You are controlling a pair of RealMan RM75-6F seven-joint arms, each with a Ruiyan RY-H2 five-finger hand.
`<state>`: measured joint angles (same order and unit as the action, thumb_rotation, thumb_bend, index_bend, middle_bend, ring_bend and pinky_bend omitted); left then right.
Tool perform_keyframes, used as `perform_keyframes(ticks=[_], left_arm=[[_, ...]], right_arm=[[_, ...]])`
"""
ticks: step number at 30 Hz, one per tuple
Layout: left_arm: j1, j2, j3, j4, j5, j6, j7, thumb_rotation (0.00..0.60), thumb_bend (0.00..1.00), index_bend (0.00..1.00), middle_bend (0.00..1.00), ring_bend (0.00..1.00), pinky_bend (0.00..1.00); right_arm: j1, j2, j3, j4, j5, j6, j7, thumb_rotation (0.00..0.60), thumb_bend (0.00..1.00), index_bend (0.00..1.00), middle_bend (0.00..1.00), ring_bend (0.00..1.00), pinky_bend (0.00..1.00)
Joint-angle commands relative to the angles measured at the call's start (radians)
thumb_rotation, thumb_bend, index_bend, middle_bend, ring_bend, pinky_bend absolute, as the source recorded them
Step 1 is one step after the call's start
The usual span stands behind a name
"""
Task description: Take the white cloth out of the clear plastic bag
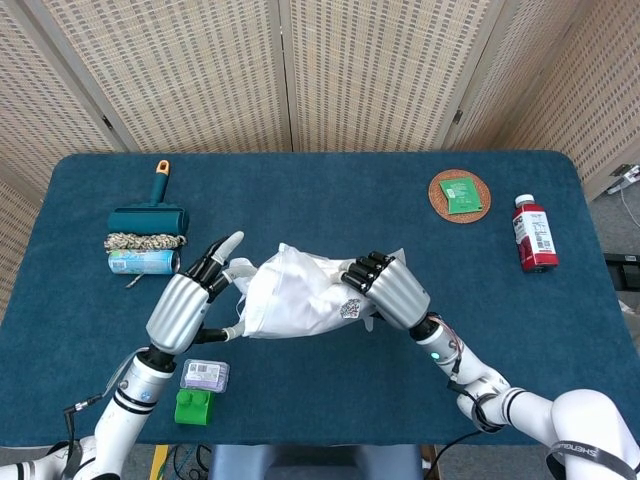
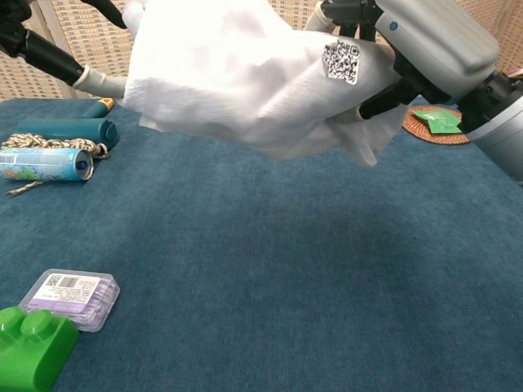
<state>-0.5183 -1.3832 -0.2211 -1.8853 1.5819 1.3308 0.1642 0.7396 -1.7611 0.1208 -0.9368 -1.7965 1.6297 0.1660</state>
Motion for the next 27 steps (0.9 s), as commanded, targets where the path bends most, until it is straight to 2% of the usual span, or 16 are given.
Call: perform_keyframes(ticks=[1,16,27], left_arm=[[-0.004,0.001,0.001,-0.005,0.001,-0.001,-0.004,0.6,0.06,0.25,0.0,0.0,0.25],[-0.048,-0.022,-0.024,-0.02,-0.04,-0.028,0.038,0.6,0.05,0.28,0.0,0.0,0.25],[-0.072,-0.03,-0.028,-0.028,-0.057,-0.044,0.044,0.6,0.05,0.36,0.0,0.0,0.25]], right_arm=[[0.001,-0.002,0.0,0.001,0.002,-0.001,0.002,0.6,0.59,0.55,0.62,0.59,0.71],[0.013,-0.01,0.0,-0.001,-0.004,0.014,0.004,0.6,0.59,0.55,0.62,0.59,0.71],[0.024,-0.018,0.001,-0.005,-0.005,0.014,0.007,0.6,0.59,0.55,0.62,0.59,0.71]])
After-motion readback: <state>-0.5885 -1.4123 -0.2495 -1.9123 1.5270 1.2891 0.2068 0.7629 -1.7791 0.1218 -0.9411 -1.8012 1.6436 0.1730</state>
